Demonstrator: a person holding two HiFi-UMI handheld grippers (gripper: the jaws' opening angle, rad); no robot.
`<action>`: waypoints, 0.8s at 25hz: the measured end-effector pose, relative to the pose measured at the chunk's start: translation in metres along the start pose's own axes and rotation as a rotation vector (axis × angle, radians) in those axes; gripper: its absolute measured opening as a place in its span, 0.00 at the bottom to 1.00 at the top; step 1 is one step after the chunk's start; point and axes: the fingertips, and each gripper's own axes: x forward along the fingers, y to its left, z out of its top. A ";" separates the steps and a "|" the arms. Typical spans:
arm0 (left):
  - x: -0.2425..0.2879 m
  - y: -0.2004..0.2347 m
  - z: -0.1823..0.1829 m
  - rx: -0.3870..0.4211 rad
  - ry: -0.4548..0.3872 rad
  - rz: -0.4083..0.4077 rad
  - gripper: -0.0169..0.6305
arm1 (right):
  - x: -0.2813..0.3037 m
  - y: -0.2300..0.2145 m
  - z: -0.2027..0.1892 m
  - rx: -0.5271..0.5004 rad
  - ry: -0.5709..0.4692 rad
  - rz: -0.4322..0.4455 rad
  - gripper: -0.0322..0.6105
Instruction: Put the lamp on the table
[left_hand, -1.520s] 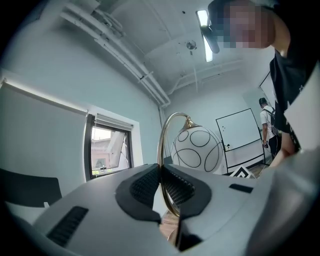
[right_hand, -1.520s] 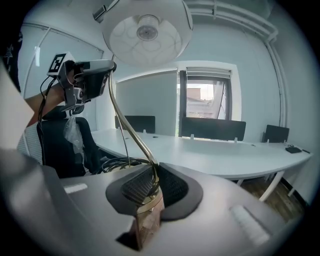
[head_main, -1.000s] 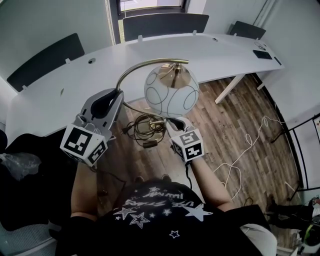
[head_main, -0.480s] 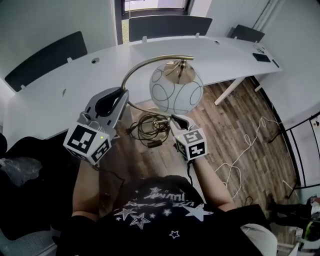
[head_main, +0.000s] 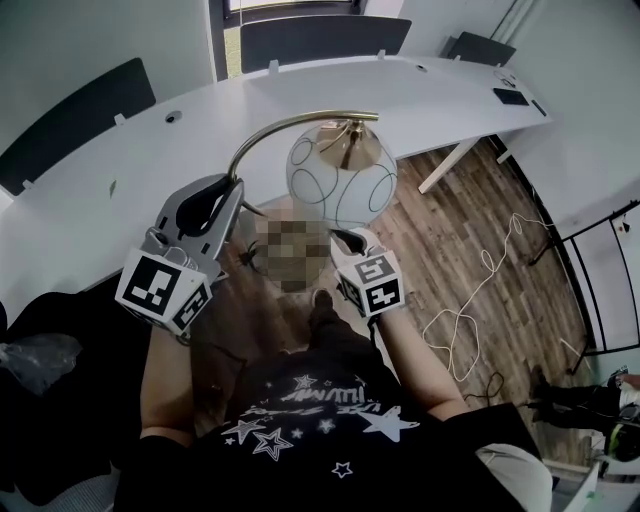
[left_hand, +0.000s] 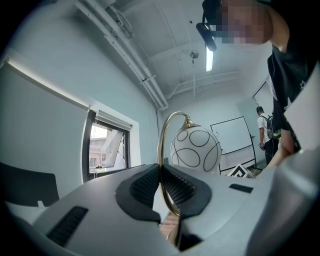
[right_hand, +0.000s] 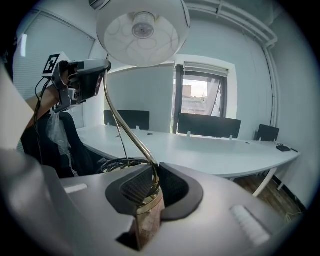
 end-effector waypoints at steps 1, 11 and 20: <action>0.000 0.001 -0.003 -0.003 0.002 0.005 0.08 | 0.003 -0.001 -0.002 -0.001 -0.001 0.002 0.11; 0.018 0.009 -0.028 0.001 0.027 0.075 0.08 | 0.035 -0.022 -0.011 -0.020 -0.009 0.067 0.11; 0.124 0.084 -0.030 0.017 0.061 0.155 0.08 | 0.124 -0.116 0.046 -0.053 -0.029 0.117 0.11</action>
